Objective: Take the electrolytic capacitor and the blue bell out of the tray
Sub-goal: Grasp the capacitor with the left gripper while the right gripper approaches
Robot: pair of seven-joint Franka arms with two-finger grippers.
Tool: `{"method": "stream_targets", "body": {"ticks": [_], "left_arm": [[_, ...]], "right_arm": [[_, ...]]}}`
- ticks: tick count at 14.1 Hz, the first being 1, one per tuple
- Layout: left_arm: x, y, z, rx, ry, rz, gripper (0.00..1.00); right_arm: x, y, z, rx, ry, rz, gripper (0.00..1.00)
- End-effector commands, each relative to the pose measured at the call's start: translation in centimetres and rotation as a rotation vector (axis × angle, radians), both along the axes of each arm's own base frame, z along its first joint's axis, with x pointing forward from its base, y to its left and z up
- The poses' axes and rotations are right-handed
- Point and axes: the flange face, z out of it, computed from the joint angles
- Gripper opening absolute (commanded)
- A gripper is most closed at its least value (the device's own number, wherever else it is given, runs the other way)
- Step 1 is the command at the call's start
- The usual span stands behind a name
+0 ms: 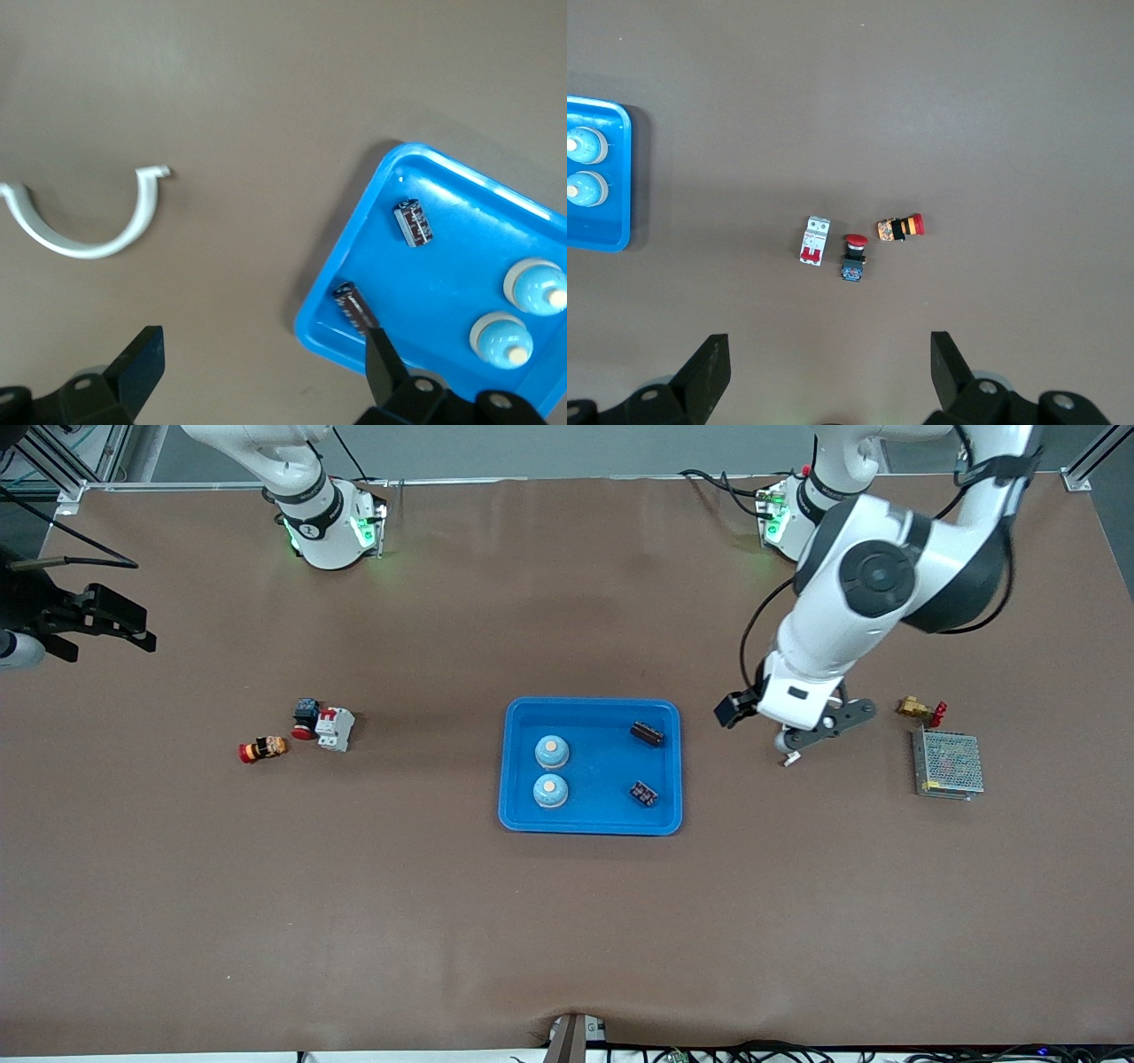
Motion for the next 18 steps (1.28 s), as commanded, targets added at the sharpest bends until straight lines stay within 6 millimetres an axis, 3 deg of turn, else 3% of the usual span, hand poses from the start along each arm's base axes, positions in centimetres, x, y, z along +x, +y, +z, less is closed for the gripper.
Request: {"method": "stream_targets", "body": {"ticks": [1,3,5,8,10,13,18], "left_arm": [[-1.1,-3.7,-3.6,0.003,0.001,0.109,1.00],[-1.7,-5.8,-6.0,0.017,-0.005,0.186,1.00],[-2.7,-8.1,-8.8,0.030,-0.007,0.235,1.00],[-3.6,-10.2,-12.7,0.056,-0.035,0.305,1.00],[-3.7,-10.8,-14.1,0.051,-0.045,0.354,0.93],[-4.4,-11.8,-16.0,0.055,-0.029,0.412,0.79],[-5.2,-13.0,-19.0,0.067,-0.036,0.456,0.73]], "right_arm": [[0.9,1.6,0.0,0.011,-0.009,0.013,1.00],[1.0,1.5,0.0,0.011,-0.013,0.007,1.00],[1.5,2.7,-0.2,0.007,-0.044,-0.079,1.00],[2.3,6.0,-2.2,0.002,-0.010,-0.101,1.00],[2.7,10.2,-3.8,0.010,0.010,-0.075,1.00],[4.0,14.9,-6.6,0.015,-0.010,-0.077,1.00],[5.9,19.4,-11.4,0.013,-0.014,-0.091,1.00]]}}
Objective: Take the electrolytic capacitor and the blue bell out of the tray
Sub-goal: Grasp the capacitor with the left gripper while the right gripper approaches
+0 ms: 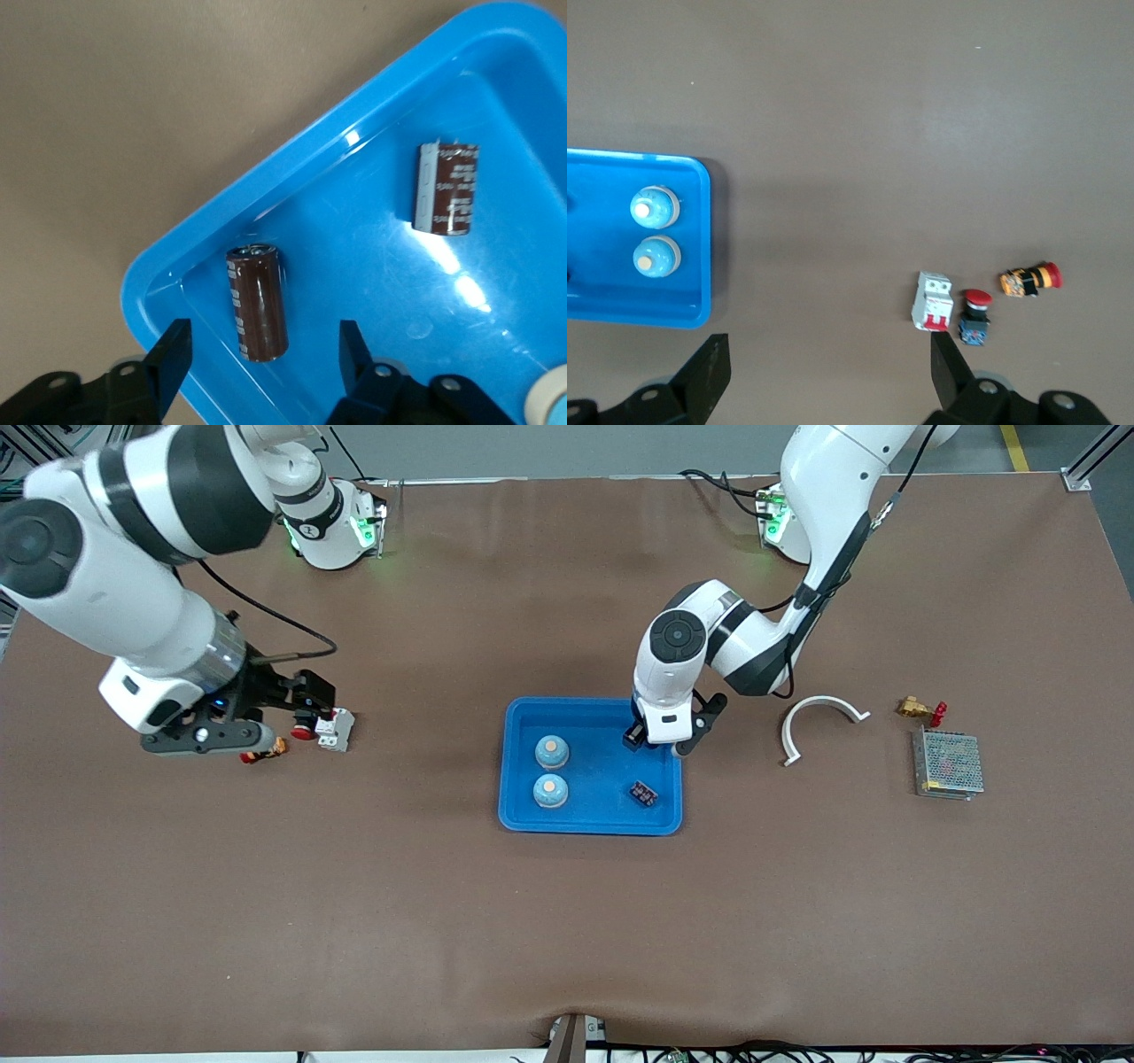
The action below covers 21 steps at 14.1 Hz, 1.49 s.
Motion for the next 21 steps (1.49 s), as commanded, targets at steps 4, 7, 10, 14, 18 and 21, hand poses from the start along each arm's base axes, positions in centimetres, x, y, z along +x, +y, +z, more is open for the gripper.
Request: {"method": "stream_targets", "body": {"ticks": [4,7,10,14,18,21], "left_arm": [[-0.4,-0.6,-3.0,0.066,-0.041,0.021,0.71],[-0.4,-0.8,-3.3,0.066,-0.038,0.026,0.66],[-0.3,-0.9,-3.6,0.064,-0.034,0.025,0.59],[-0.5,-0.9,-4.4,0.071,-0.022,0.025,0.45],[-0.2,-1.1,-4.0,0.064,-0.030,0.024,0.00],[0.5,-1.9,-2.4,0.051,-0.055,0.013,0.00]], "right_arm": [[1.1,5.1,-4.6,0.005,0.010,-0.014,1.00],[1.6,5.9,-6.4,0.002,0.015,-0.014,1.00],[1.7,6.7,-7.5,0.001,0.016,-0.005,1.00],[1.7,8.0,-8.6,0.003,0.012,0.012,1.00],[1.6,8.9,-9.6,0.000,0.021,0.025,1.00],[1.5,10.1,-10.3,0.015,0.015,-0.023,1.00]]}}
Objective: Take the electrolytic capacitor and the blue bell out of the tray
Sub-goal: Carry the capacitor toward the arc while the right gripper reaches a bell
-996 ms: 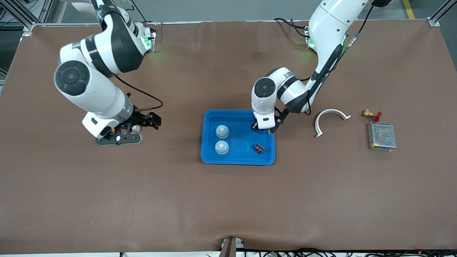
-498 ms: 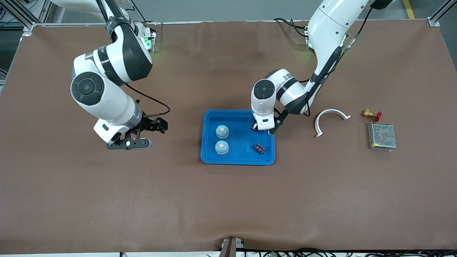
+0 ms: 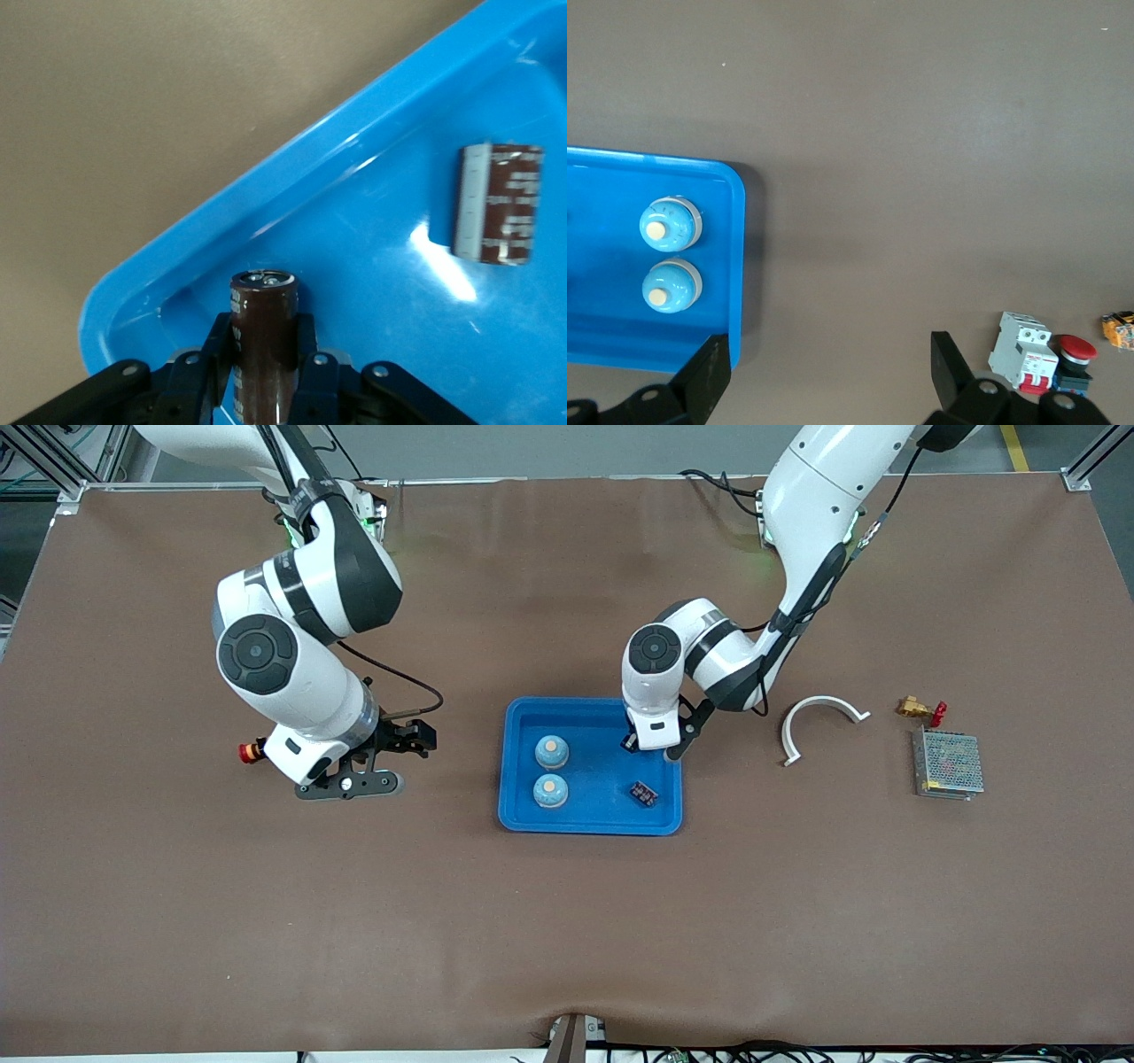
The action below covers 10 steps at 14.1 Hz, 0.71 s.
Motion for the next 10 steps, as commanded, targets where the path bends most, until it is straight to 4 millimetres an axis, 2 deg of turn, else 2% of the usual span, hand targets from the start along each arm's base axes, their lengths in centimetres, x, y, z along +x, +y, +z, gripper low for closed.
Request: {"method": "stream_targets", "body": {"ticks": [1,4,7,10], "left_arm": [[1.0,-1.2,1.7,-0.012,-0.046,-0.005,0.00],[2.3,-0.8,4.7,0.010,-0.060,-0.013,0.00],[4.0,-0.4,7.9,0.041,-0.064,-0.040,0.00],[6.1,1.7,11.6,0.082,-0.034,-0.065,0.00]], "right_arm": [[0.0,1.7,-0.5,0.029,0.002,-0.060,1.00],[-0.1,2.2,-1.1,0.039,-0.001,-0.107,1.00],[-1.0,4.2,-2.3,0.047,-0.012,-0.129,1.00],[-2.0,7.0,-3.7,0.044,-0.011,-0.147,1.00]]}}
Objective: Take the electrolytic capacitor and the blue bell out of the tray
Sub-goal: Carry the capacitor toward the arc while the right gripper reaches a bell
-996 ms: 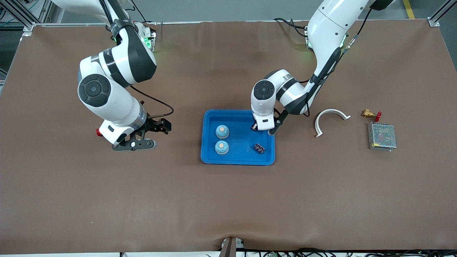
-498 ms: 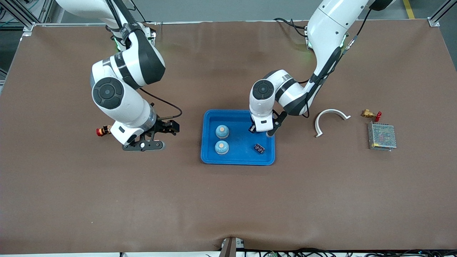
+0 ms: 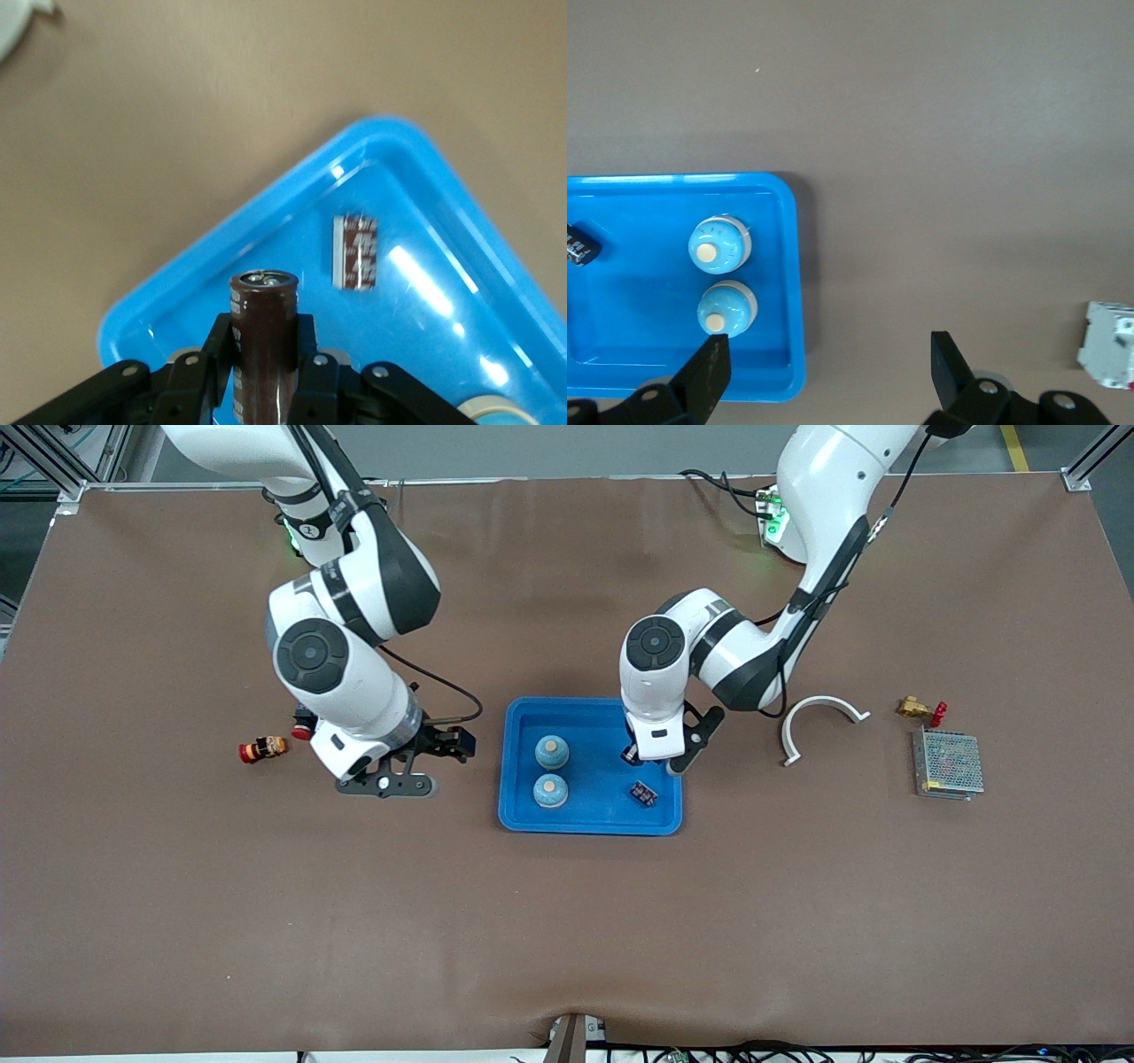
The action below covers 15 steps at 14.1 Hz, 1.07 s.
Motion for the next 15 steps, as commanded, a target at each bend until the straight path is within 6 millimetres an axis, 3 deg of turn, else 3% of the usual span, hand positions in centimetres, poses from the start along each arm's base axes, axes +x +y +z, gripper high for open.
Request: {"method": "stream_targets", "body": {"ticks": [1,6,12,15], "left_arm": [[2.1,2.7,3.6,0.039,0.011,-0.020,0.00],[5.5,10.8,6.6,0.047,0.072,-0.120,0.00],[7.3,19.0,7.1,0.063,0.131,-0.259,0.00],[7.4,23.5,6.8,0.067,0.173,-0.322,0.00]], "right_arm": [[-1.1,2.6,-1.5,0.002,0.003,-0.030,1.00],[-2.8,6.6,-4.7,-0.008,0.015,-0.018,1.00],[-5.0,11.4,-8.9,-0.006,0.001,-0.038,1.00],[-5.5,12.5,-10.2,0.002,-0.016,-0.043,1.00]]}}
